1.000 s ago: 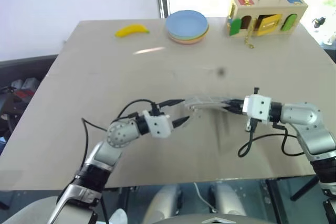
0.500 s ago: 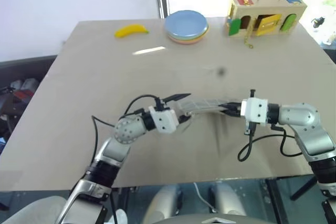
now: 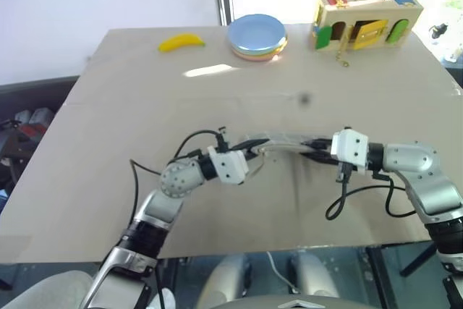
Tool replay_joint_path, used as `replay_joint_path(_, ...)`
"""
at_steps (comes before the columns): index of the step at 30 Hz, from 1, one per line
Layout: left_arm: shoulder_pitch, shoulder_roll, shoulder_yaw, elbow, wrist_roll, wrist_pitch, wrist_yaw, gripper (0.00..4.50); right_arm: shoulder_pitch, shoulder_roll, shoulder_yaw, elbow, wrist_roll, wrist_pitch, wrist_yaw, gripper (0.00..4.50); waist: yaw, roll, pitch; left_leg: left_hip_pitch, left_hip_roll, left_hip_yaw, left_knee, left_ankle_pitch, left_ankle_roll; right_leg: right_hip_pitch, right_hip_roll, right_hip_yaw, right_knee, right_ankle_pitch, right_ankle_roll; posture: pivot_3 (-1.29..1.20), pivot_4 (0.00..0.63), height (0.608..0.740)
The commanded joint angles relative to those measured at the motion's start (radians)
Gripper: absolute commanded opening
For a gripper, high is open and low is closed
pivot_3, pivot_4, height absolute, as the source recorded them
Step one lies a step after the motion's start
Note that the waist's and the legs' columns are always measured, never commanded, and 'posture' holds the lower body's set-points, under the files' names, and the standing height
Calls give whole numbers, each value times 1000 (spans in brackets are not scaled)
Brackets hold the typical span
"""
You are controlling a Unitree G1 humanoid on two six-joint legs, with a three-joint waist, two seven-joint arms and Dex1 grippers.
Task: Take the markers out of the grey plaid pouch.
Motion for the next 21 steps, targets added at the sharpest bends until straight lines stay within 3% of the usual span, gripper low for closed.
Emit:
replay_joint_path(1,-15,-26,18,-29,45,7,71,0,-25,17,-39,-56,-30,-6,-83,2465,1,0,0,0,0,0,0,0,0,0,0,0,0,0,0,0,150,740)
replay_joint_path(5,-22,-80,9,-29,133,10,168,0,-15,41,-76,-186,112,159,-101,4431,3,0,0,-1,0,0,1,0,0,0,0,0,0,0,0,0,150,740)
replay_joint_path(10,-37,-135,-13,-8,229,43,248,0,47,48,-120,-344,341,503,-167,4431,10,-1,-1,-1,0,-1,1,0,0,0,0,-1,0,0,0,0,150,740)
replay_joint_path(14,-47,-168,-17,3,303,55,332,0,80,71,-114,-406,337,542,-238,4431,17,-1,-1,-2,0,-1,2,0,0,0,0,0,1,0,0,0,150,740)
replay_joint_path(18,-32,-251,6,-3,151,201,291,0,124,154,-151,-425,332,541,-363,4431,22,-1,-1,-2,0,-1,2,0,0,0,0,-1,1,0,0,0,150,740)
replay_joint_path(21,-24,-279,12,-5,84,256,262,0,173,216,-190,-454,414,645,-459,4431,23,-2,-1,-2,-1,-1,3,0,0,0,0,-1,1,0,0,0,150,740)
